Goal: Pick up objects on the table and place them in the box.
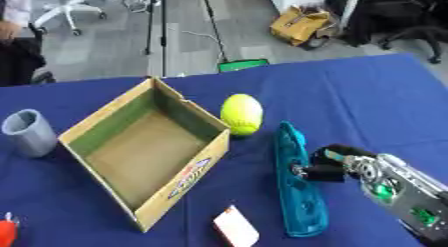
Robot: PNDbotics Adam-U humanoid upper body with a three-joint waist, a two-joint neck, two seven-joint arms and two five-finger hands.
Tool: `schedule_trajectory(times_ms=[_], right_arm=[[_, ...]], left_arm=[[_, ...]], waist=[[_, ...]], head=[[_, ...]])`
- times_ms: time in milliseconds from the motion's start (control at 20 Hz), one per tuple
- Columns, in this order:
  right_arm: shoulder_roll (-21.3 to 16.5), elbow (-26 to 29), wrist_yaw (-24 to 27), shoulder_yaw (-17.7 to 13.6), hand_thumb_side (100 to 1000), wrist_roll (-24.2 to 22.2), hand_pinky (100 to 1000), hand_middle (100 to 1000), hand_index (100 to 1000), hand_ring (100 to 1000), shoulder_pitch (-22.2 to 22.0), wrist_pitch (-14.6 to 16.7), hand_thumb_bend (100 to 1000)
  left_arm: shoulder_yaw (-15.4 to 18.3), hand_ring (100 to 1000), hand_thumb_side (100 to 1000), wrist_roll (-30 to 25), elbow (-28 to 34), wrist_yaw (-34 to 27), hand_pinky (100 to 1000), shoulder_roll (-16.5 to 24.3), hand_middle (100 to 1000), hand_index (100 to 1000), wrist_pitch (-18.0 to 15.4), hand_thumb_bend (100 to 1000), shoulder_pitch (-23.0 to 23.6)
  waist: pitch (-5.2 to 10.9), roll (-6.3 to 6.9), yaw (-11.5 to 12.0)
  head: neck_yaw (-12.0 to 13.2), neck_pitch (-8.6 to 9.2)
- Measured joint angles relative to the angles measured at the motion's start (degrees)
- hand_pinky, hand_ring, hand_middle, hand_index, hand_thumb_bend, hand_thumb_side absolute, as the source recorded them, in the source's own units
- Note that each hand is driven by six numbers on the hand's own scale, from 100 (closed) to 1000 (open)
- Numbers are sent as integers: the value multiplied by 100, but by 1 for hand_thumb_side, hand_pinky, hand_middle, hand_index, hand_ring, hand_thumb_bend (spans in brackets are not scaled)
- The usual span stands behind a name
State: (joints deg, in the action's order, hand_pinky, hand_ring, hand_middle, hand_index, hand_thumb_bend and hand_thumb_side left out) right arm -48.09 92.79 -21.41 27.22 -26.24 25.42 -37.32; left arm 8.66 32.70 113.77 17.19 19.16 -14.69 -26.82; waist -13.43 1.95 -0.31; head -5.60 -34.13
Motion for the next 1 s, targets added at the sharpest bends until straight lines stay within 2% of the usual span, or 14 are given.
schedule_trajectory(times_ms=[100, 150, 300, 350, 550, 1000], right_arm=[[4, -33, -33, 5, 824, -1, 896, 689, 820, 927, 34, 2, 359], [7, -42, -49, 5, 806, 1, 897, 643, 800, 923, 36, 3, 357], [22, -52, -79, 7, 793, 9, 896, 620, 789, 919, 56, 6, 352], [30, -62, -84, 8, 767, 14, 892, 569, 759, 911, 63, 8, 317], [42, -82, -116, 7, 705, 58, 884, 515, 710, 880, 84, 7, 276], [42, -138, -128, 6, 649, 137, 878, 477, 671, 867, 132, -27, 231]], left_arm=[[0, 966, 1000, 8, 0, -2, 900, 0, 982, 984, 6, 100, 0], [0, 966, 1000, 12, 0, -3, 900, 0, 982, 984, 8, 100, 0], [0, 966, 1000, 18, 0, -4, 900, 0, 982, 984, 10, 100, 0], [0, 966, 1000, 20, 0, -4, 900, 0, 982, 983, 10, 100, 0], [0, 965, 1000, 37, 0, -5, 899, 0, 981, 981, 25, 100, -4], [0, 964, 1000, 74, 0, -5, 898, 0, 978, 979, 46, 100, -33]], waist=[[0, 0, 3], [0, 0, 5], [-1, 0, 5], [-1, 0, 5], [-4, -3, 3], [-12, -19, -2]], head=[[-1, 1], [-1, 3], [-1, 14], [-1, 18], [-1, 32], [2, 50]])
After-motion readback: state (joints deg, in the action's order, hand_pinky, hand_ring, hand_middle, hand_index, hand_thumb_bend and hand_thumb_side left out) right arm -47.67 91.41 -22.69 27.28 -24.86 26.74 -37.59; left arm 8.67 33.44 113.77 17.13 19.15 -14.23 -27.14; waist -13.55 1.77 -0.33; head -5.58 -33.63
